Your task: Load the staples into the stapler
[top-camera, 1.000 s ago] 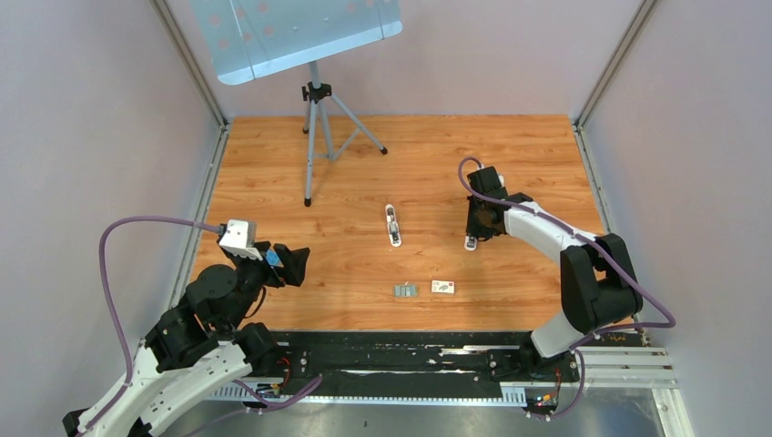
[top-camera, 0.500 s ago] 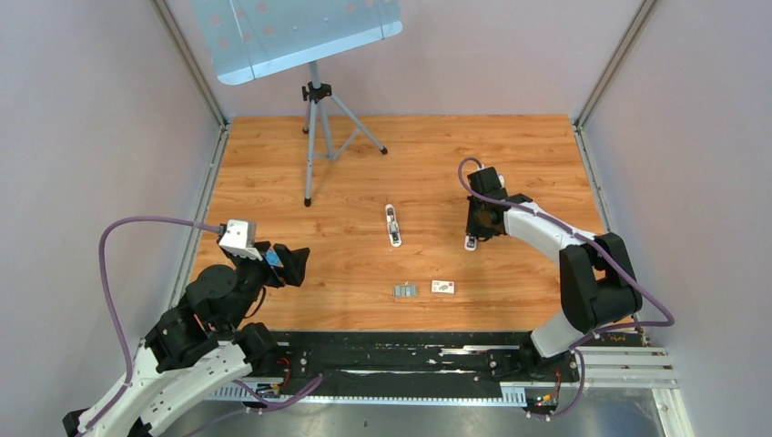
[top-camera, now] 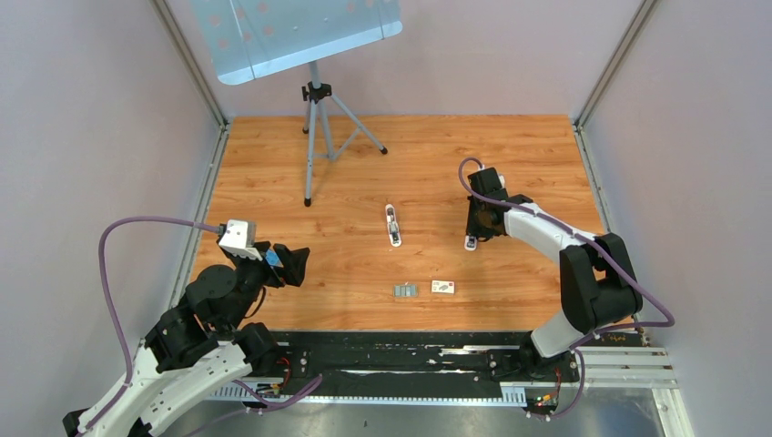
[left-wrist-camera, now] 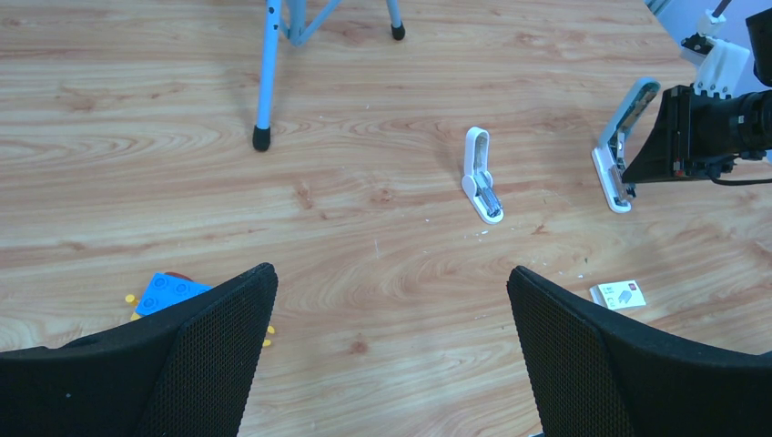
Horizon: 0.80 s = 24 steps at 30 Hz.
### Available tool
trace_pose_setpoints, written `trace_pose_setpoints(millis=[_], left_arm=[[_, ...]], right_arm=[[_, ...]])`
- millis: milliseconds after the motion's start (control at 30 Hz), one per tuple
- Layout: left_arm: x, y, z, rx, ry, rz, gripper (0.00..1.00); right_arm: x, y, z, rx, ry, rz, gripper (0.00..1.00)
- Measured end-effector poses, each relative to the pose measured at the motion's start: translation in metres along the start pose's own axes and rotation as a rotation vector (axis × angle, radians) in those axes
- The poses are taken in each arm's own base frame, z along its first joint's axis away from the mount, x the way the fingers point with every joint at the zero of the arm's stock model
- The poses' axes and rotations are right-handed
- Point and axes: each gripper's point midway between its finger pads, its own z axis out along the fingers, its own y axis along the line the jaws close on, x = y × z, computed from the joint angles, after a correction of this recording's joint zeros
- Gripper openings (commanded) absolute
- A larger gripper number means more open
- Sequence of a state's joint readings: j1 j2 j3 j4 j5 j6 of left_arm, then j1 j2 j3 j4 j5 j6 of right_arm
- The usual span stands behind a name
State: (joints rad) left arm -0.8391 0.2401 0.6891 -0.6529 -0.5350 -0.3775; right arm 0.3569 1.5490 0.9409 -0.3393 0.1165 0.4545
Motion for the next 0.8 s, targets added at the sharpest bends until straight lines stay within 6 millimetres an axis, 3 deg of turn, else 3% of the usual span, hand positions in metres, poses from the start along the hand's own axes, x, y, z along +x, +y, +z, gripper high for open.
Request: trace_pose_setpoints(millis=[800], left_arm=[[-0.0012, 0.0003, -0.0012, 0.002, -0.006, -0.004, 1.0]], right_arm=[[0.0054, -0.0013, -0.0046, -0.002, 0.019, -0.003, 0.26]])
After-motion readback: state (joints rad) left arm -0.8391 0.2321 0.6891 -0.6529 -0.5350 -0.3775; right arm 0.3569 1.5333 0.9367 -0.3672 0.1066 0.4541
